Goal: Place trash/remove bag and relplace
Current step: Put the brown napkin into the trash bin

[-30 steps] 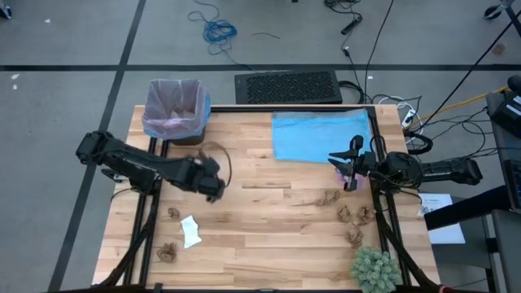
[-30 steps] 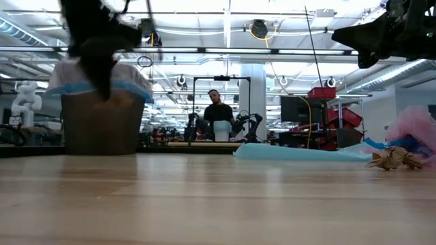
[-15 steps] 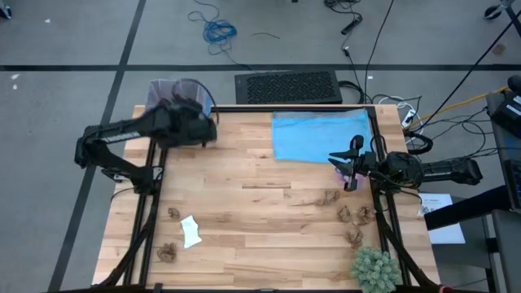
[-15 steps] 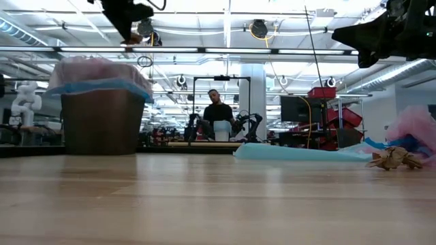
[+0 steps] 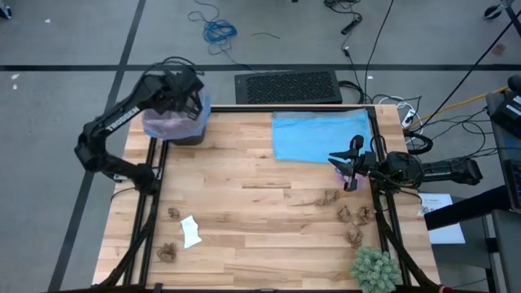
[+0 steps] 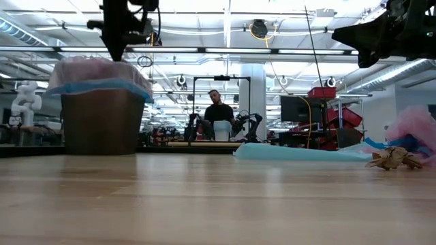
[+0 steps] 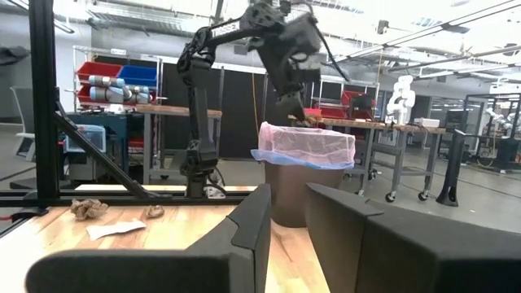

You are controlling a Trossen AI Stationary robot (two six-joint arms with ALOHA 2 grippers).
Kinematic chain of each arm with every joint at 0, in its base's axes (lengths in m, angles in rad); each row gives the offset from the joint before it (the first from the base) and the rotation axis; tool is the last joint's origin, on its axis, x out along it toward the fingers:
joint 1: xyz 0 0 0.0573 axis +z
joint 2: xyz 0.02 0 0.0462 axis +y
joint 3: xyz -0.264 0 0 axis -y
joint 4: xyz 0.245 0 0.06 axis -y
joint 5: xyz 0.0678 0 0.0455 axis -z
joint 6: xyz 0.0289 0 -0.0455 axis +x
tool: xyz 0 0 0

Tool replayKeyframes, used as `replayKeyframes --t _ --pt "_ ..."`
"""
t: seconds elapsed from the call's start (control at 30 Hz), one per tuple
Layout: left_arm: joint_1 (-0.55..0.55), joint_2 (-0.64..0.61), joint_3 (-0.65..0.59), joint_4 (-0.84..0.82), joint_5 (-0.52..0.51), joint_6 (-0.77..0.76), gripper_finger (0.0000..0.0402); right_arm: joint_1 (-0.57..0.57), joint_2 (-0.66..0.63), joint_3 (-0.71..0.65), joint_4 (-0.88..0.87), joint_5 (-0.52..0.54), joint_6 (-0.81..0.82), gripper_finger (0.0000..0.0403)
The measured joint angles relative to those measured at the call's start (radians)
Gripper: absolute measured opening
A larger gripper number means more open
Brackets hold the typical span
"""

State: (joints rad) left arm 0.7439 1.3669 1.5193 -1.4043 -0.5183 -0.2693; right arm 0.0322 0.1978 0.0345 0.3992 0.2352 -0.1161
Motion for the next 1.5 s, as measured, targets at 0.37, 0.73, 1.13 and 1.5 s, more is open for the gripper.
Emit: replayKeyframes --t 0.37,0.73,1.13,1.5 --pt "0.148 0.126 -0.021 -0.043 0.068 0.158 0.0012 0.0 0.0 0.0 -0.001 0.0 0.008 0.007" --pt "0.146 0.156 -0.029 -0.045 0.172 0.253 0.0128 0.0 0.0 0.0 -0.016 0.0 0.008 0.007" --pt "0.135 0.086 0.086 -0.118 0.147 0.249 0.0152 0.0 0.0 0.0 -0.016 0.0 0.008 0.007" --pt "-0.099 -0.081 0.123 -0.168 0.529 0.041 0.0152 0.0 0.0 0.0 -0.023 0.0 0.026 0.007"
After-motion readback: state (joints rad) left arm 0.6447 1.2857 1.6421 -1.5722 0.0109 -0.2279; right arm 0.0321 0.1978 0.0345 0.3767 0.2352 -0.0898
